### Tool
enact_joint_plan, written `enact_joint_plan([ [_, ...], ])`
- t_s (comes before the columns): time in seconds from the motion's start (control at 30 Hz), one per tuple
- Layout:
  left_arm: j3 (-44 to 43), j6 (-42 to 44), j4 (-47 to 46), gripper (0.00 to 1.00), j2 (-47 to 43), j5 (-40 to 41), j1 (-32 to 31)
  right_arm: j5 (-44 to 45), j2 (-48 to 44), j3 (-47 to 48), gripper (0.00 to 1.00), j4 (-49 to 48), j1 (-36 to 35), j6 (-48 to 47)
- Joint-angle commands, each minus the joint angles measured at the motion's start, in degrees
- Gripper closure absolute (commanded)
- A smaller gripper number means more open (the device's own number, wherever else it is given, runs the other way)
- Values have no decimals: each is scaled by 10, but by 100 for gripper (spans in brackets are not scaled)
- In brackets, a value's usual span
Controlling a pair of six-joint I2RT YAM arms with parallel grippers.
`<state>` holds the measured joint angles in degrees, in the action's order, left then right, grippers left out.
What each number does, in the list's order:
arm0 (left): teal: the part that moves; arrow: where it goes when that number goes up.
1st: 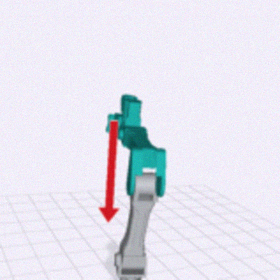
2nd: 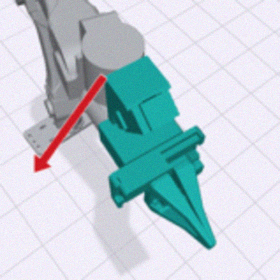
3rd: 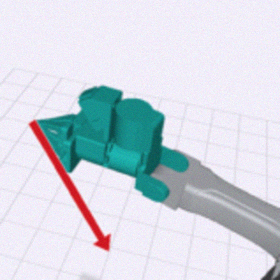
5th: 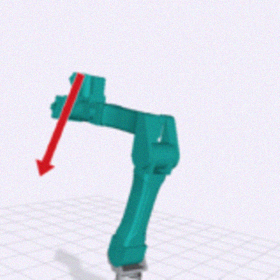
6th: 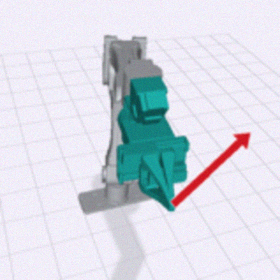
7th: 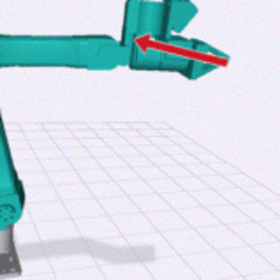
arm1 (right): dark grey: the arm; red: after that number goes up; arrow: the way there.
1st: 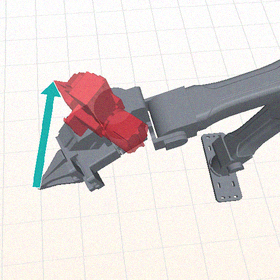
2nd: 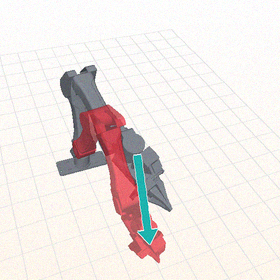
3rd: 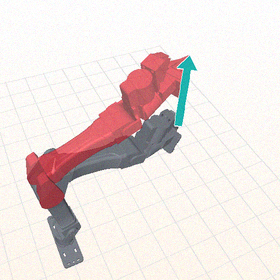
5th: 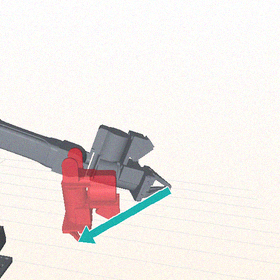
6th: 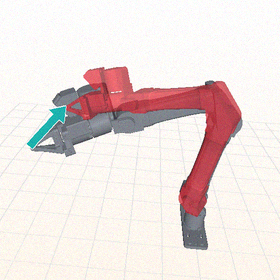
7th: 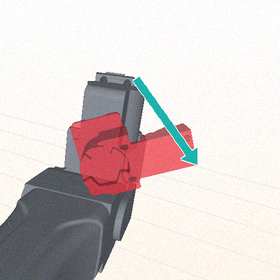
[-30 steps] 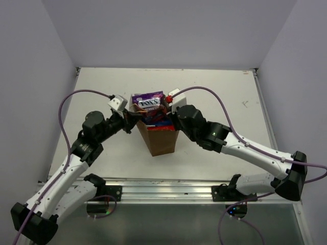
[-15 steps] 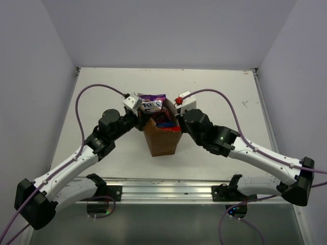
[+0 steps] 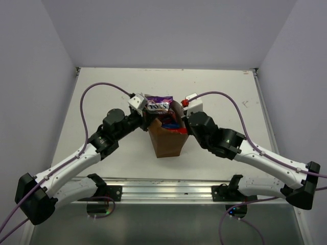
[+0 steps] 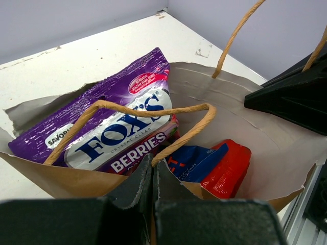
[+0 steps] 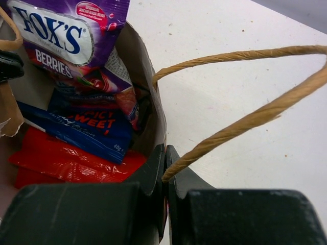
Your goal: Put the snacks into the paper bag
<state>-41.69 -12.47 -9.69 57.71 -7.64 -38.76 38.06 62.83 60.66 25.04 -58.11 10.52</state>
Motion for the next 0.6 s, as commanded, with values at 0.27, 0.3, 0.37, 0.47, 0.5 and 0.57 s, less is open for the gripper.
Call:
enact_joint_plan([
  [0.27, -82, 45, 51, 61, -92, 126, -21, -4, 4, 8, 1, -111, 8, -59],
  [0.3, -91, 49, 51, 55, -98, 128, -22, -7, 14, 25, 1, -115, 9, -65],
  [0.37, -118, 58, 61, 46, -107, 136, -21, -7, 18, 43, 1, -123, 9, -77],
  [0.47, -153, 57, 91, 44, -115, 141, -22, -1, 2, 68, 1, -126, 9, -88],
  [0.5, -155, 55, 93, 44, -123, 147, -21, 1, -4, 78, 1, -125, 9, -90],
  [0.57, -151, 47, 94, 44, -153, 199, -22, 29, -31, 88, 1, -112, 9, -93],
])
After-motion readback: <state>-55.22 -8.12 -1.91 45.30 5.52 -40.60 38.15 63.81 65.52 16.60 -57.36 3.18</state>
